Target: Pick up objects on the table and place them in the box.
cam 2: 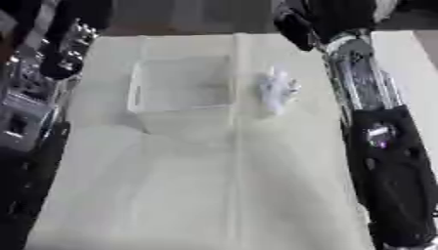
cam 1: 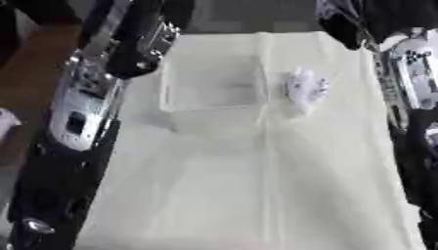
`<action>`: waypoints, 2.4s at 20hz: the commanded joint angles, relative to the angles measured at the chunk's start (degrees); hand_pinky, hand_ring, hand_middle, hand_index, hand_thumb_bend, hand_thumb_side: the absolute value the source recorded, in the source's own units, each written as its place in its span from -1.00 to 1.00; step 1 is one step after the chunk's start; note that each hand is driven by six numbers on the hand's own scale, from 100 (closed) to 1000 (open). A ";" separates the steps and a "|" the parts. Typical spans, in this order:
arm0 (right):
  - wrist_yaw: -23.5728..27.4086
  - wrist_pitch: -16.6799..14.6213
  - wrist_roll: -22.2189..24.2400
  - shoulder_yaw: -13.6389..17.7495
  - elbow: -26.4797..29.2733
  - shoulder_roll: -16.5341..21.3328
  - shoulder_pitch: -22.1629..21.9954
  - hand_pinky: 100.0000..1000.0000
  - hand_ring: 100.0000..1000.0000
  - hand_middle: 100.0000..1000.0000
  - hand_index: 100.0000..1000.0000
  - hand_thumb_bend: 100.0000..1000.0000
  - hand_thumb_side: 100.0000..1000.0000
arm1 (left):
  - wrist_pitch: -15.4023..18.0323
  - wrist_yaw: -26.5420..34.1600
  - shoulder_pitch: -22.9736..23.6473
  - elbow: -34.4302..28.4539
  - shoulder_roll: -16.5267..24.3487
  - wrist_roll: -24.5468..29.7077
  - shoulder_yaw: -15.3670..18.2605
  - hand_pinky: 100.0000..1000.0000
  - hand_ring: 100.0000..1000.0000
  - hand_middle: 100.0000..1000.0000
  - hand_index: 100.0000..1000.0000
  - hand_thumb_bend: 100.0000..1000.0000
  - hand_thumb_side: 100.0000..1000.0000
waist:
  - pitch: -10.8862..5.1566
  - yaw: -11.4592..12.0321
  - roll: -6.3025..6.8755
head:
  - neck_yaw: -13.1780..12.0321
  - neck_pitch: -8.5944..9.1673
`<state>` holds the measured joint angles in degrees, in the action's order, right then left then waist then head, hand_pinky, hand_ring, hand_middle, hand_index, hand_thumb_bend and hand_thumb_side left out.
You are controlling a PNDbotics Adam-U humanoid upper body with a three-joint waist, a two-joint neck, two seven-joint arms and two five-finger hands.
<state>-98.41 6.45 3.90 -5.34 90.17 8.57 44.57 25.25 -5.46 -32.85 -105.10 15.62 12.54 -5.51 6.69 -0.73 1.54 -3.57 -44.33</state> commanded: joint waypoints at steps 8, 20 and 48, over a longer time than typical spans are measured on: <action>-0.78 0.40 0.74 0.35 0.48 0.80 1.30 0.22 0.07 0.54 0.62 -1.00 0.40 | 0.24 -0.19 -1.01 -0.42 0.64 -0.46 0.62 0.57 0.46 0.68 0.85 -1.00 0.54 | -1.47 -0.03 0.07 | -0.52 0.21; 1.44 1.75 3.39 -0.17 -10.51 1.93 5.50 0.22 0.08 0.57 0.68 -1.00 0.52 | 0.29 -0.10 -0.82 -0.37 0.58 -0.77 0.57 0.56 0.45 0.68 0.85 -1.00 0.54 | -1.86 0.02 0.00 | 0.80 0.21; 7.13 5.62 5.86 0.24 -42.89 -2.13 13.96 0.40 0.39 0.73 0.86 -1.00 1.00 | -0.02 0.23 -0.18 0.06 -0.64 -0.73 0.19 0.56 0.45 0.68 0.85 -1.00 0.55 | -3.95 0.22 0.38 | 1.65 0.21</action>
<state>-91.62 12.11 9.37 -5.54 47.47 6.48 56.94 25.38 -5.46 -32.47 -104.50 15.02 11.83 -5.54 3.87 -0.58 1.98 -2.51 -44.33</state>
